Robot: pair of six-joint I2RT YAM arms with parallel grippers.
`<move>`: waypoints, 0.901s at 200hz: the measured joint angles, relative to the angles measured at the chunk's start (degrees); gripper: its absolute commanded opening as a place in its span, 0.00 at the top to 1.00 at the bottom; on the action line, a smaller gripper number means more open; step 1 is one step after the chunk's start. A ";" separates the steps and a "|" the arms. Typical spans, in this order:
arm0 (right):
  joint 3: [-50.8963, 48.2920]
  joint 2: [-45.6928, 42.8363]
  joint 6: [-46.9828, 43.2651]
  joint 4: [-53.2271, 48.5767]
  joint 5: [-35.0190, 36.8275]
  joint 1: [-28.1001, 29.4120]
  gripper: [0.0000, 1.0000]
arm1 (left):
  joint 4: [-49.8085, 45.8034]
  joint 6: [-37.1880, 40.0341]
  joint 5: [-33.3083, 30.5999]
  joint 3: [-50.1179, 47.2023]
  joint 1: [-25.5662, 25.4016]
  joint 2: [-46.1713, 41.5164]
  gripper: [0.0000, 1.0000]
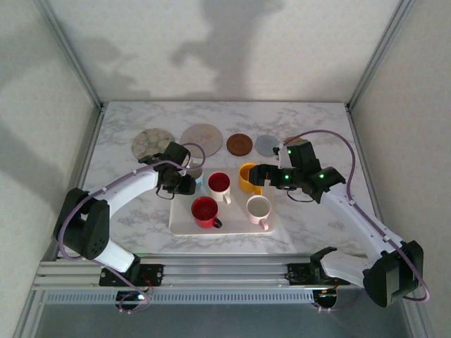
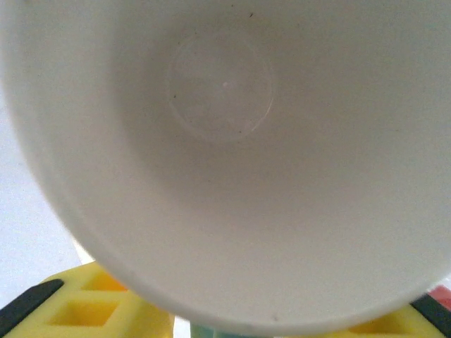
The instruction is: Place the cup by the coaster
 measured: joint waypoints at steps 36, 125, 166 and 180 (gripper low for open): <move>0.00 0.37 -0.02 0.00 0.00 0.00 0.01 | 0.02 0.00 -0.26 0.00 -0.31 1.40 0.66; 0.02 1.09 -0.02 0.02 0.00 0.04 0.01 | 0.02 -0.02 -1.51 1.11 -0.57 1.46 0.82; 0.09 1.31 -0.04 0.02 0.00 0.22 0.01 | -0.87 -0.22 -2.95 2.12 -0.79 1.49 0.90; 0.17 1.38 -0.04 0.00 0.00 0.31 0.01 | -1.27 -0.24 -3.15 2.36 -0.96 1.49 0.94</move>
